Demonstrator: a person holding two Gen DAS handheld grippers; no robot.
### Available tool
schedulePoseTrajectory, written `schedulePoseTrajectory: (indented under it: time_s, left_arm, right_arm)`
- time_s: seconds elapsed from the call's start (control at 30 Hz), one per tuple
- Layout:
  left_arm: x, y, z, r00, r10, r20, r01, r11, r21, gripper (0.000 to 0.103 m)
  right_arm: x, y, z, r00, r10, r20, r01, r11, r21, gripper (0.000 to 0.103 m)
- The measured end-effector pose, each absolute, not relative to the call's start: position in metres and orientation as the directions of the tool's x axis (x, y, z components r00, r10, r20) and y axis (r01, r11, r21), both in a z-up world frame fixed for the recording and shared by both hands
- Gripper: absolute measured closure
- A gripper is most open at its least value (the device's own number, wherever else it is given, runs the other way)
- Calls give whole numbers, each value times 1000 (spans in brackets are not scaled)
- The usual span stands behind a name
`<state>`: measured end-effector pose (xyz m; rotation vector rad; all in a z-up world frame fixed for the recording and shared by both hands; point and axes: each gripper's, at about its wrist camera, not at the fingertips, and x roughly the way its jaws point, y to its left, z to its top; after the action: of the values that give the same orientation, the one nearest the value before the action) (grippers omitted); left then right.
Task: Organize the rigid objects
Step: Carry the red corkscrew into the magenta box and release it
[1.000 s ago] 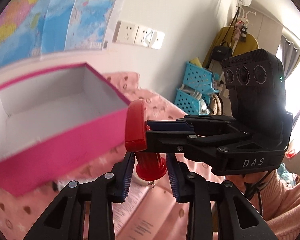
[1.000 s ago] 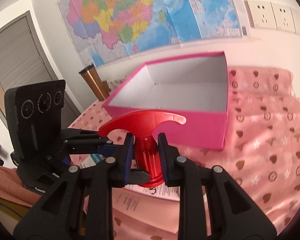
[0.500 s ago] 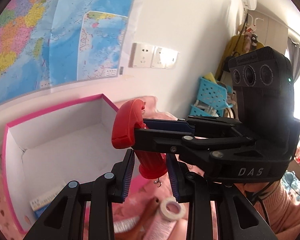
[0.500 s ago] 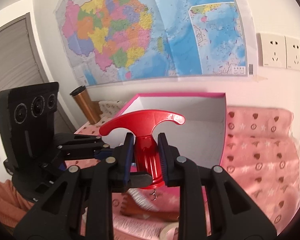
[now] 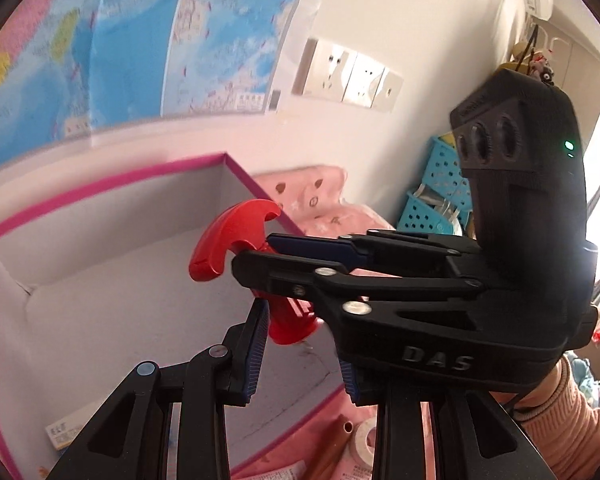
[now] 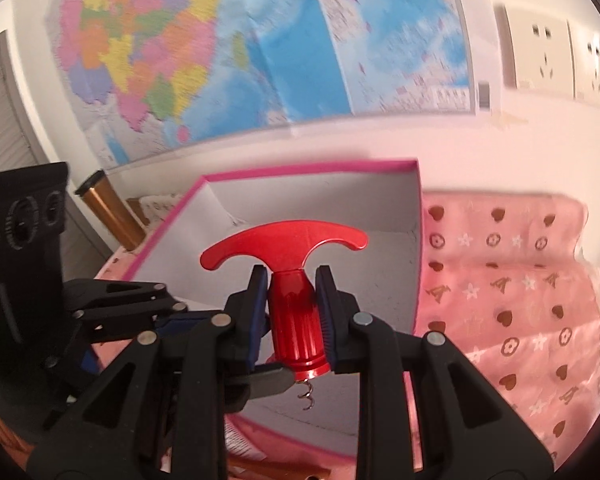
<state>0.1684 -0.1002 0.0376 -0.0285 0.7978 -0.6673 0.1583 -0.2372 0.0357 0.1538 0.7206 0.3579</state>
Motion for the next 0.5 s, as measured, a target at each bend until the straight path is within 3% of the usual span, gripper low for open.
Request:
schedulePoseTrajectory:
  time_s: [0.17, 0.5]
  left_arm:
    - [175, -106, 19, 476, -532, -700, 521, 812, -262, 72]
    - [152, -79, 17, 554, -461, -693, 467, 861, -201, 69]
  right_arm:
    - [168, -239, 17, 662, 282, -694, -181, 959, 218, 75]
    - [135, -250, 43, 720, 264, -642, -181, 964, 194, 67]
